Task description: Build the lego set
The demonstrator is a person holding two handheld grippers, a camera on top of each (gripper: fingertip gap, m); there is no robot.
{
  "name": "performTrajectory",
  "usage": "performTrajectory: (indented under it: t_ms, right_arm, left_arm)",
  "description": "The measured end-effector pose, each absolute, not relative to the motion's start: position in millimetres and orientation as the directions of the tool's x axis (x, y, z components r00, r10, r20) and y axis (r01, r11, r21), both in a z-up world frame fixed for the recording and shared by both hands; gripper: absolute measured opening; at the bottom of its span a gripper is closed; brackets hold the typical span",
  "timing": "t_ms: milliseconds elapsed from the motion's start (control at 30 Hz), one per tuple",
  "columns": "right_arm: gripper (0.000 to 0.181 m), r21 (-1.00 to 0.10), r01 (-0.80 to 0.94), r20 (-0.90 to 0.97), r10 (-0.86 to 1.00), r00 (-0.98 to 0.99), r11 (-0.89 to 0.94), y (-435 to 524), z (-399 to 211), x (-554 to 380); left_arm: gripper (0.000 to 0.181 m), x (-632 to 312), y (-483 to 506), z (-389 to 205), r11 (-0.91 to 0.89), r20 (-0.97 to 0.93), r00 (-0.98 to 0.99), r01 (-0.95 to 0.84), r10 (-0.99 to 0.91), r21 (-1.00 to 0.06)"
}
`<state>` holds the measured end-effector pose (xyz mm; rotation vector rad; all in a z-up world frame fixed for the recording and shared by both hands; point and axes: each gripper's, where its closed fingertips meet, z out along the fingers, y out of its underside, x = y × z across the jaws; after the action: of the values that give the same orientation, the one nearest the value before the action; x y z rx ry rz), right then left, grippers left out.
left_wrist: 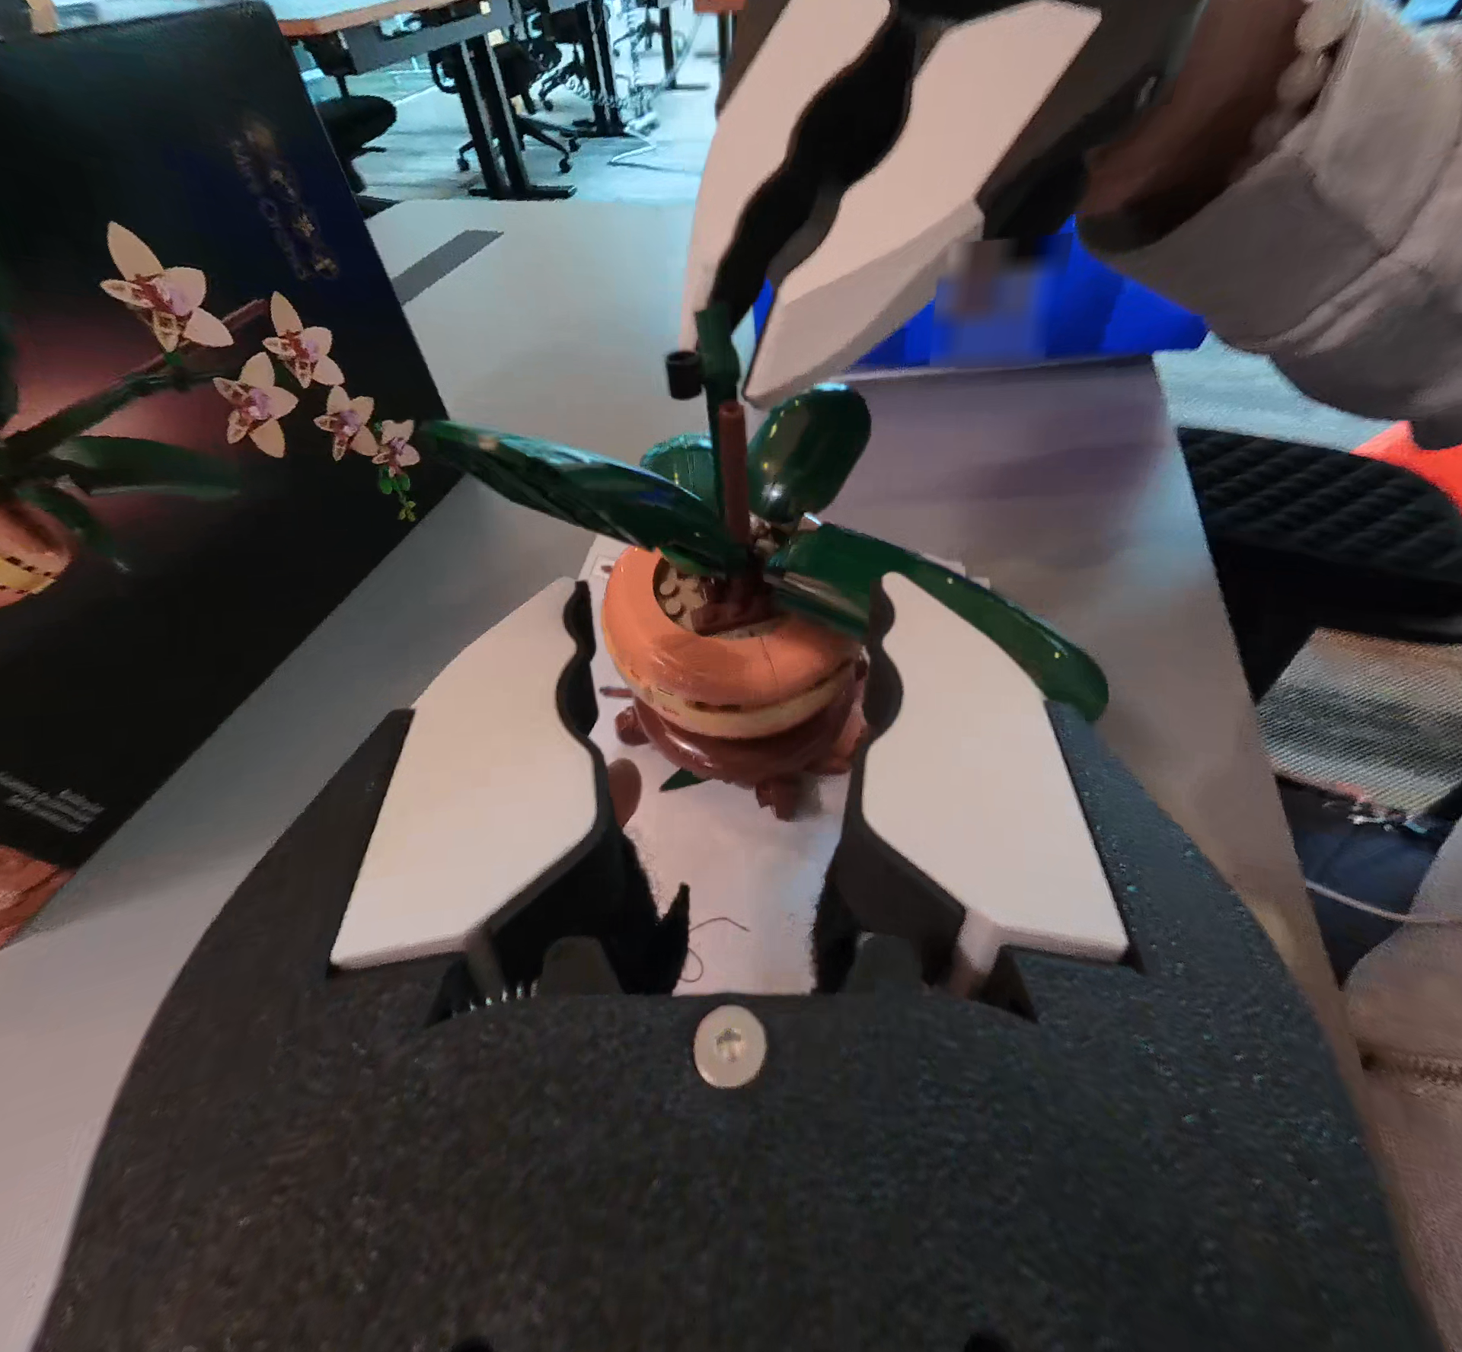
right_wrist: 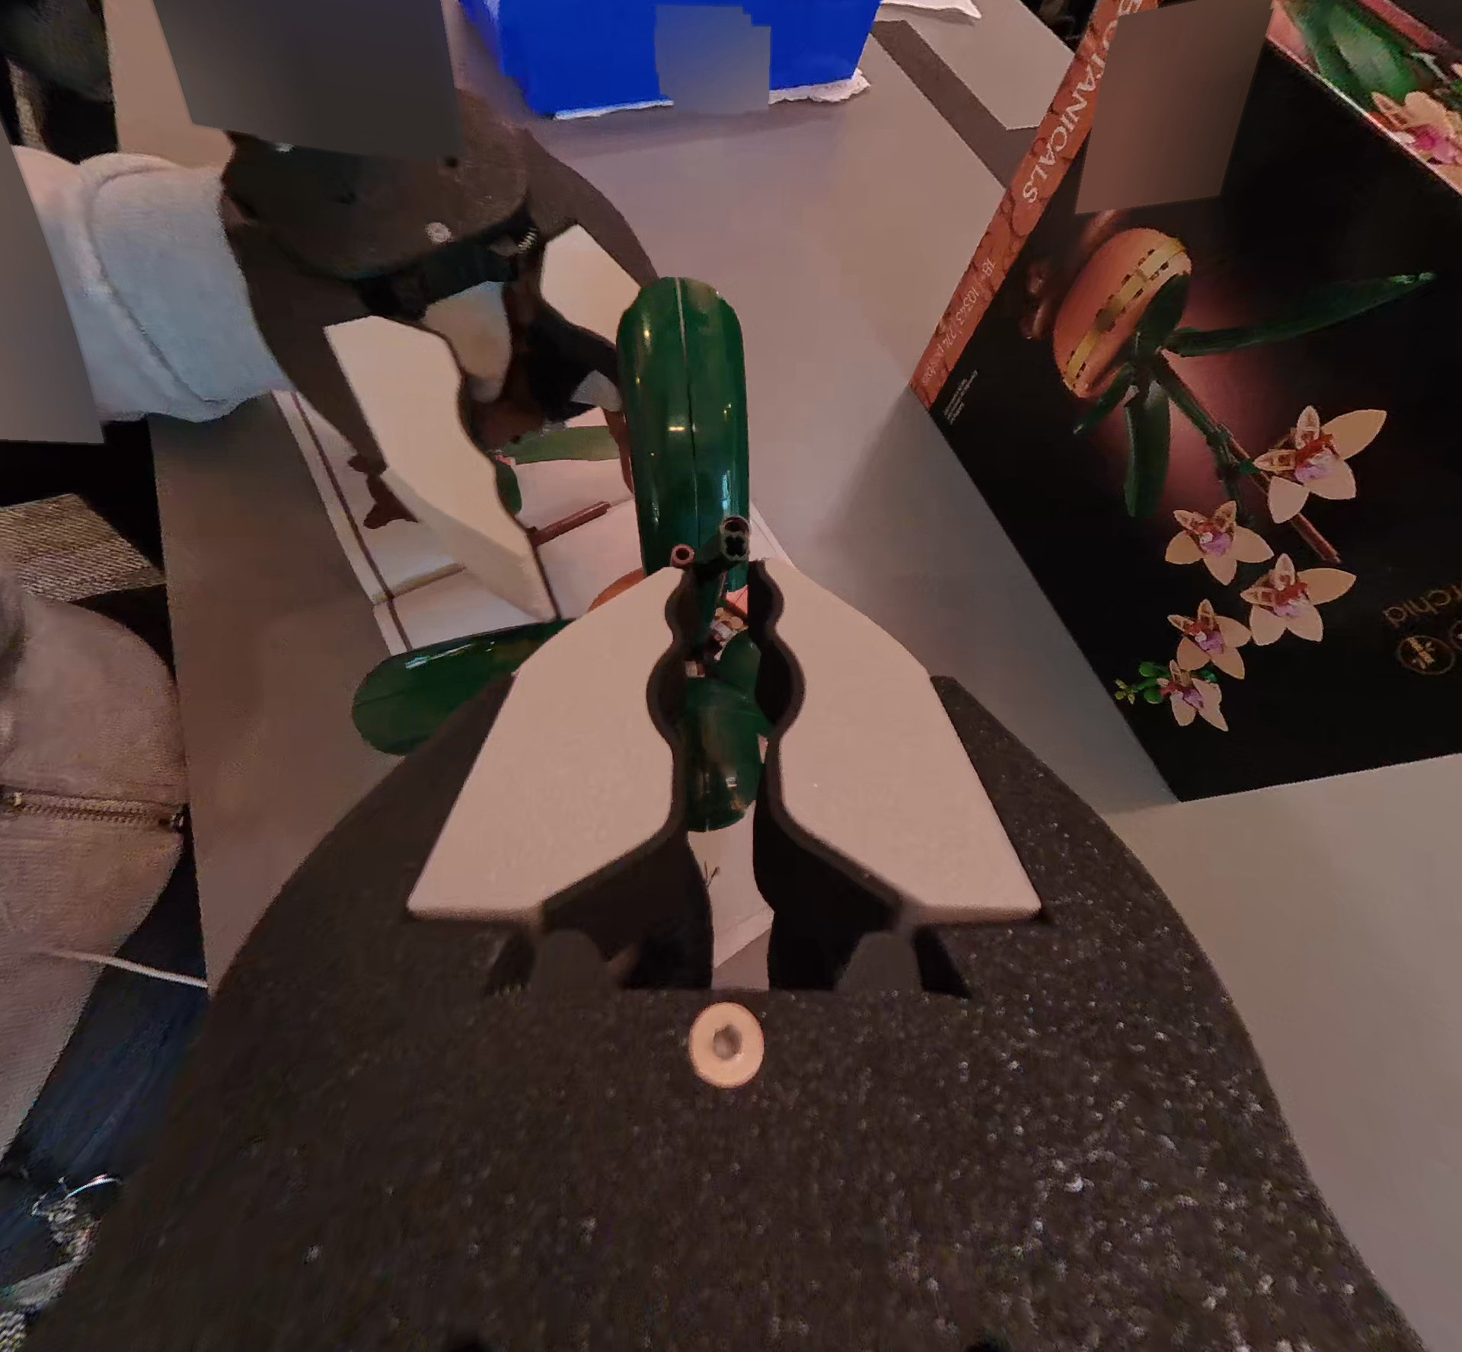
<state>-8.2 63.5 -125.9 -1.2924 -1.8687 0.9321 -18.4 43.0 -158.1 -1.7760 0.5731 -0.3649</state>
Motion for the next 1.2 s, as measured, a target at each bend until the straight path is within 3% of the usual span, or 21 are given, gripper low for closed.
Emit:
performTrajectory:
  t_ms: [267,433,633,767,967,1200]
  right_arm:
    - [0.010,-0.846,0.473,0.081,0.936,-0.344,0.247,60,-123,-13]
    - [0.007,-0.820,0.466,0.119,0.895,-0.431,0.333,60,-124,-10]
    - [0.006,-0.811,0.404,0.140,0.811,-0.567,0.423,63,-124,-9]
    - [0.024,-0.798,0.527,0.019,0.886,-0.464,0.293,58,-125,-7]
    - [0.011,-0.792,0.568,0.065,0.956,-0.287,0.224,59,-127,-11]
    - [0.010,-0.755,0.597,0.042,0.929,-0.368,0.271,59,-127,-13]
  left_arm:
    - [0.052,-21,50,-159,-0.188,-0.031,0.822,-0.167,-0.569,-0.968]
    - [0.035,-22,58,-160,-0.185,-0.047,0.834,-0.177,-0.550,-0.967]
    - [0.033,-20,60,-160,-0.182,-0.030,0.826,-0.159,-0.562,-0.970]
    - [0.033,-20,59,-162,-0.173,-0.054,0.826,-0.181,-0.560,-0.968]
    - [0.031,-18,59,-163,-0.165,-0.070,0.825,-0.194,-0.561,-0.967]
    - [0.024,-16,57,-164,-0.166,-0.051,0.804,-0.183,-0.592,-0.969]
